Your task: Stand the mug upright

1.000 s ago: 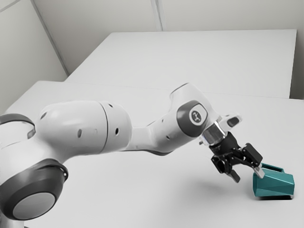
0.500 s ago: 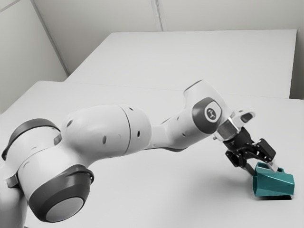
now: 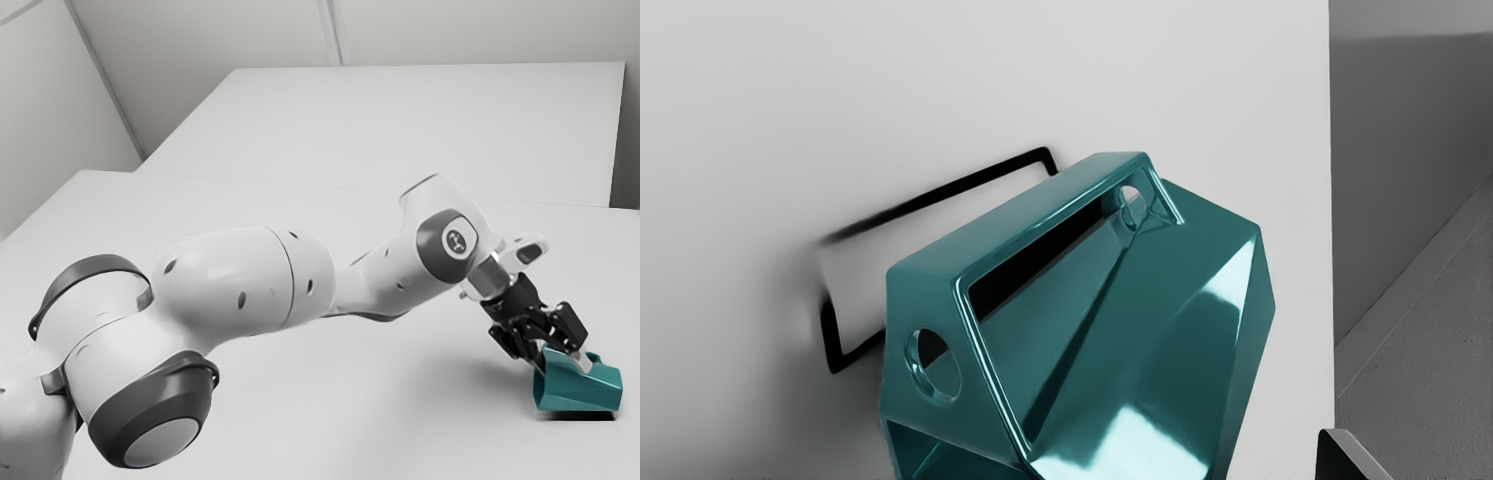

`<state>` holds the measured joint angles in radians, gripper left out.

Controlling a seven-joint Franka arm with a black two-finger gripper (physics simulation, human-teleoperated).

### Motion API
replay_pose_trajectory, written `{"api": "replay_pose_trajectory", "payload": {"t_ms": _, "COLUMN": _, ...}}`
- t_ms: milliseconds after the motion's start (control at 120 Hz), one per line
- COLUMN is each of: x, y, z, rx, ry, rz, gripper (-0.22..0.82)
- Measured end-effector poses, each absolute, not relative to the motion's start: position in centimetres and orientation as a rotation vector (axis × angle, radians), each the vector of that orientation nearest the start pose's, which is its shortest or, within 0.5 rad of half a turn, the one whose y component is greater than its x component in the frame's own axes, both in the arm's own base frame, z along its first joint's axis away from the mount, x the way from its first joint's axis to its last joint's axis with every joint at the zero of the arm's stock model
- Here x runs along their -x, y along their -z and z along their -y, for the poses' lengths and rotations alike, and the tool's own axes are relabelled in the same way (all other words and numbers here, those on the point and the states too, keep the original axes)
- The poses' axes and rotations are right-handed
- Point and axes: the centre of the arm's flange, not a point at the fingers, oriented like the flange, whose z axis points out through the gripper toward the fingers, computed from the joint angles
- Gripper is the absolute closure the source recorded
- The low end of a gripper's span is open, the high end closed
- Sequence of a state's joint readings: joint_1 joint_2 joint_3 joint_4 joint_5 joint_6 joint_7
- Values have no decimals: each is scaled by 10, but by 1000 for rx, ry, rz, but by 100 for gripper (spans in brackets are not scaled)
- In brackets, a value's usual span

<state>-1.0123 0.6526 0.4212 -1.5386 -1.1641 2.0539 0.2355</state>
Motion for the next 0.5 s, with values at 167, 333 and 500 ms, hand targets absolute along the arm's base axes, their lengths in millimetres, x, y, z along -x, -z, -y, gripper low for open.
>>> {"api": "replay_pose_trajectory", "payload": {"t_ms": 167, "x": -529, "y": -310, "z": 480, "rx": -2365, "ry": 208, "rz": 359, "gripper": 55}}
{"api": "replay_pose_trajectory", "payload": {"t_ms": 333, "x": -527, "y": -312, "z": 484, "rx": -2360, "ry": 203, "rz": 370, "gripper": 67}}
{"api": "replay_pose_trajectory", "payload": {"t_ms": 500, "x": -523, "y": -315, "z": 491, "rx": -2357, "ry": 198, "rz": 383, "gripper": 73}}
